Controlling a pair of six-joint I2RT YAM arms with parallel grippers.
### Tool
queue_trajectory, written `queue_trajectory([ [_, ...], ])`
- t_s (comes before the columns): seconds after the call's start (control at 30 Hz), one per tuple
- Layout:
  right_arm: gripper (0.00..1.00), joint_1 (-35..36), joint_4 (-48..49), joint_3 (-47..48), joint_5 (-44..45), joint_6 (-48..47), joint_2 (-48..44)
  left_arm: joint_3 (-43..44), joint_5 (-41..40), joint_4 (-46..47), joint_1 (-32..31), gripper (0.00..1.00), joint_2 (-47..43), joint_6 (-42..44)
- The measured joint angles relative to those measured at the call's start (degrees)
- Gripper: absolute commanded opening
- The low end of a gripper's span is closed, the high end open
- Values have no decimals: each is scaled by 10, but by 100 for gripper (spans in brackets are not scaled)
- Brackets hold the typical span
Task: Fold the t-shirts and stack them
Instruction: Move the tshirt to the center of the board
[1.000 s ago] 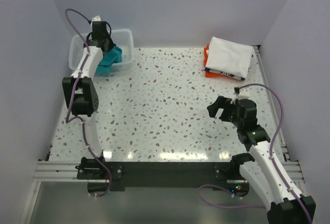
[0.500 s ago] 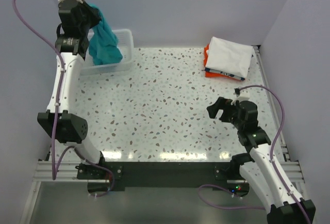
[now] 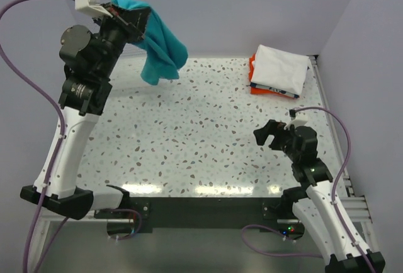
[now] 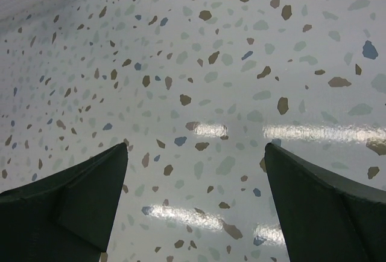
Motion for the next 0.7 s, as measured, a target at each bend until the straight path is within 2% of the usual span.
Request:
queue_trajectory([
  [0.2,99,0,-7,-1,5,1,-22,-4,71,49,-91,0,-10,-8],
  [0.43,99,0,-19,-1,33,6,-28,-30,97,68,-206,0,33,-12],
  [0.57,99,0,-35,-1,56,9,-26,-94,96,75,-240,0,43,-13],
  [0.67,99,0,-42,-1,67,10,-19,-178,43,76,-245,0,26,-19],
  [0.7,99,0,-43,-1,68,10,-16,-213,9,70,-244,3,15,-27],
])
